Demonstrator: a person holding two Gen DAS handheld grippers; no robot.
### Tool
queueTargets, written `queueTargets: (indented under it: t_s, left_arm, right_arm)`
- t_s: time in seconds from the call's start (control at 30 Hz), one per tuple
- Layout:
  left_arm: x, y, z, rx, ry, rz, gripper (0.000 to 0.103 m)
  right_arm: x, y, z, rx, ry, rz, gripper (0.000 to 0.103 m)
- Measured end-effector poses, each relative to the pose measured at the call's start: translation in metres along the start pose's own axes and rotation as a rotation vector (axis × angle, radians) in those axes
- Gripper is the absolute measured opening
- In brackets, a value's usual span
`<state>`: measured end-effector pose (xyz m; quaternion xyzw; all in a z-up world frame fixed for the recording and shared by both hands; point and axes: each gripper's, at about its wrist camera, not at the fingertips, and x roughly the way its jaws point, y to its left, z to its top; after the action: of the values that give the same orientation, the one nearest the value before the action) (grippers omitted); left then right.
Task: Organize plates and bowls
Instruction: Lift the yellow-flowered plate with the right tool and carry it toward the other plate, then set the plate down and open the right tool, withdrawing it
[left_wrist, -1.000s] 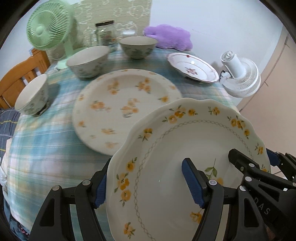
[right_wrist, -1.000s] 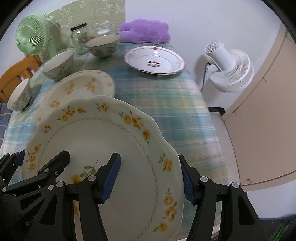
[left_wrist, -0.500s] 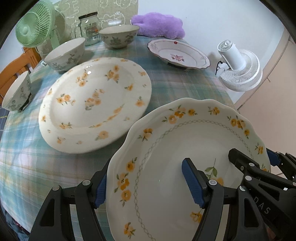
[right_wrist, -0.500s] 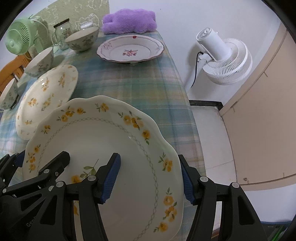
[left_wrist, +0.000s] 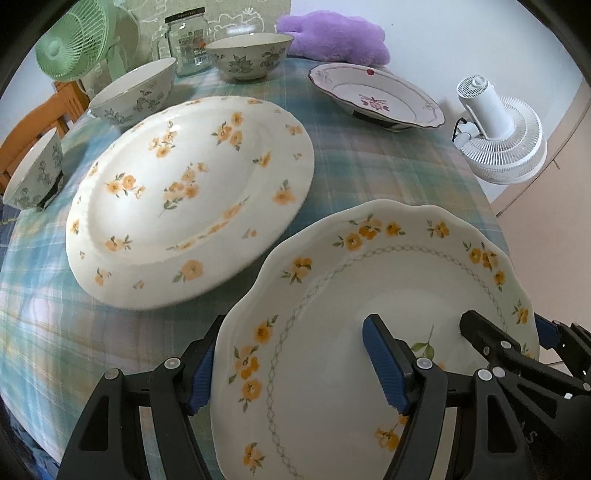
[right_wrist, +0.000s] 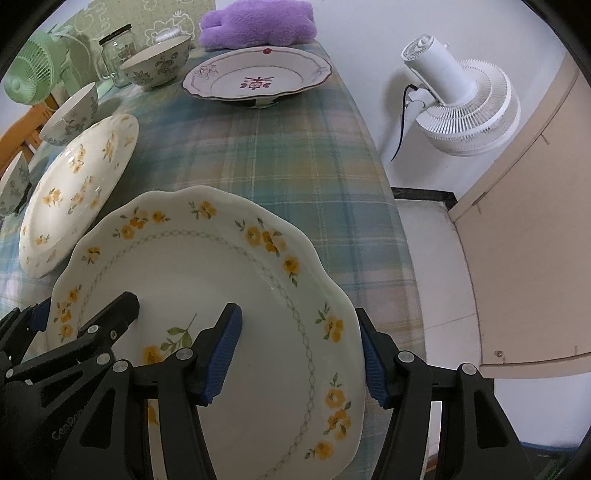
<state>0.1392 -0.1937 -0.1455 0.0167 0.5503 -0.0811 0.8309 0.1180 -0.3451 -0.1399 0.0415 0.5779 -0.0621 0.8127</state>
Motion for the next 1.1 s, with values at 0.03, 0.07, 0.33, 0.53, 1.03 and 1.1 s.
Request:
queueTargets:
  t_s: [0.03,0.07,0.33,0.53,1.03,1.1]
  left_arm:
    - [0.001,0.001,0.002,0.001,-0.002,0.003,0.075]
    - [0.001,0.002,0.003,0.004,-0.002,0.003,0.075]
    - [0.002,0.004,0.005,0.035,0.011,0.001,0.076]
    - [-0.009,0.008,0.001,0.046,0.011,0.012,0.086]
    - [-0.077,0.049,0.01,0.008,-0.134,-0.018,0.103]
    - [-0.083,0.056,0.01,0.014,-0.145,-0.022,0.103]
  right_arm:
    - [0.001,0.0,0.0,0.002,0.004,0.006,0.064]
    - [0.001,0.0,-0.001,0.002,0.006,0.01,0.064]
    - [-0.001,0.005,-0.006,0.006,0.016,0.02,0.065]
    - [-0.01,0.003,-0.006,0.034,-0.01,0.03,0.065]
    - [-0.079,0.028,0.007,0.003,-0.154,0.056,0.065]
    - [-0.087,0.035,0.006,0.008,-0.163,0.058,0.065]
